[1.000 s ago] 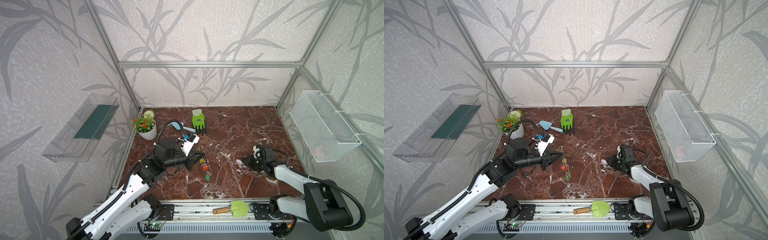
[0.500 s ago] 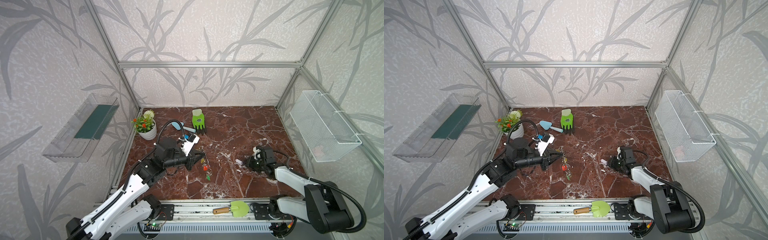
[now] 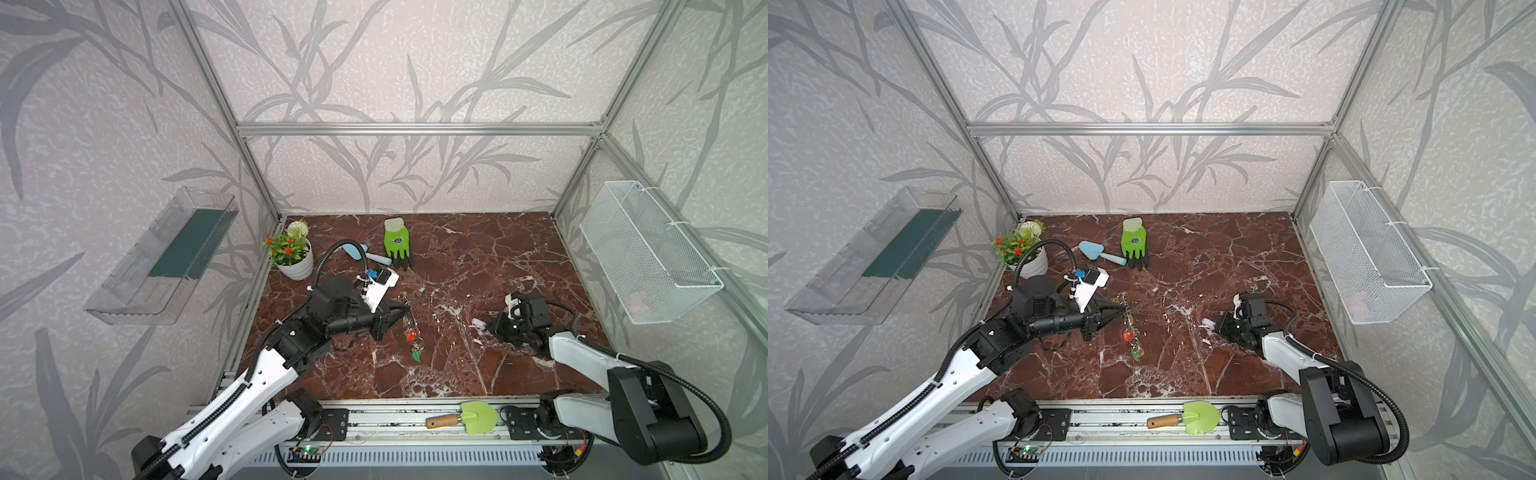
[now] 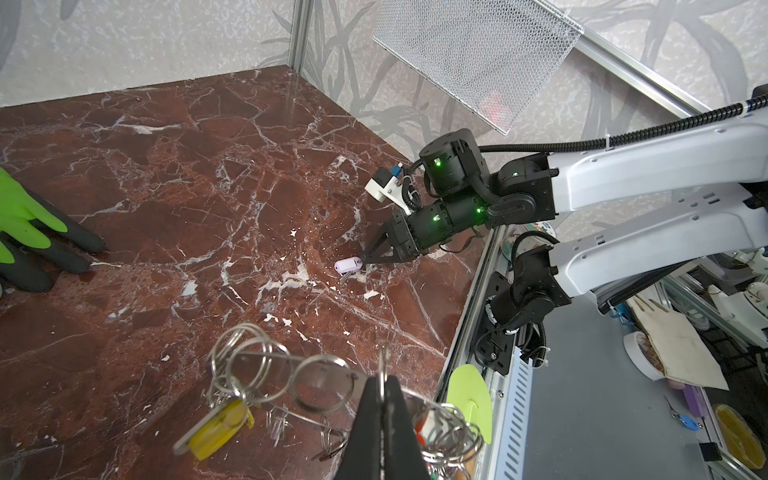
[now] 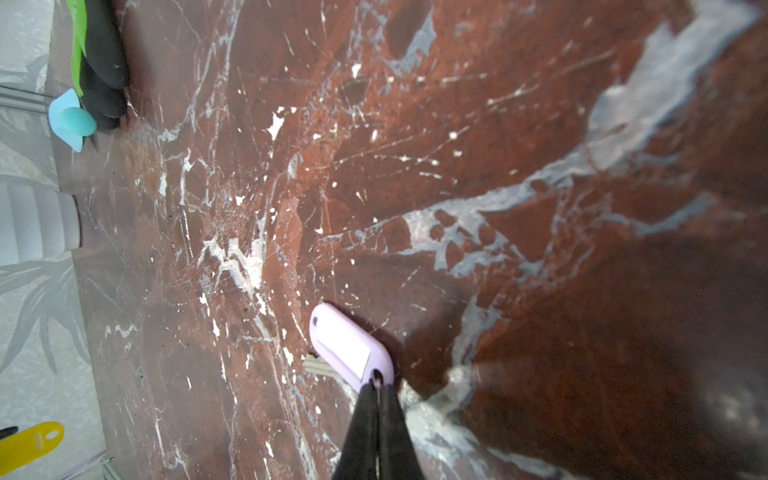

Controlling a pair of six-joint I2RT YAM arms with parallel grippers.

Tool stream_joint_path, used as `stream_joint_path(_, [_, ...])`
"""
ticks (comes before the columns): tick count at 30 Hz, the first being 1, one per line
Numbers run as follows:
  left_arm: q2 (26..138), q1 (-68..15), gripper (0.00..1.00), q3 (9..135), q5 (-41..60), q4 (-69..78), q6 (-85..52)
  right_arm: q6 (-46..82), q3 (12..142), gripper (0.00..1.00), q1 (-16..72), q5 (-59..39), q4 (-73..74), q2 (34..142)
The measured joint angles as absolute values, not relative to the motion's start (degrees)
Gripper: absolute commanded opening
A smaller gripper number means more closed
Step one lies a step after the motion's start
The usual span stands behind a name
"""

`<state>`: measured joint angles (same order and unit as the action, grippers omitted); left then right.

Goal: Put the keys on the keyring
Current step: 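Lift the lilac-tag key with the right gripper toward the held grey disc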

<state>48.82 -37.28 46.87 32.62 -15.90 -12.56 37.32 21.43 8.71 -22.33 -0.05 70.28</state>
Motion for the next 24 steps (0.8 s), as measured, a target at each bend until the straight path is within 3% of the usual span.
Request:
stream_joint_path(8, [49.47,-37.28,0.00,46.87,32.62,-16.01,-11.81,34.70,21.78,0.00,9.58,-28.88,2.04,62.13])
stream_joint_path(16, [54.15,-37.28,0.00,50.63,33.45,-19.62,-8.38,32.58,25.82,0.00,16.38,-36.69,6.04,49.80])
stream_joint_path(24, [62.39,-37.87,0.00,58.87,33.23,-25.10,-4.19,29.26,32.60,0.00,21.56,-43.11,7.68,50.85])
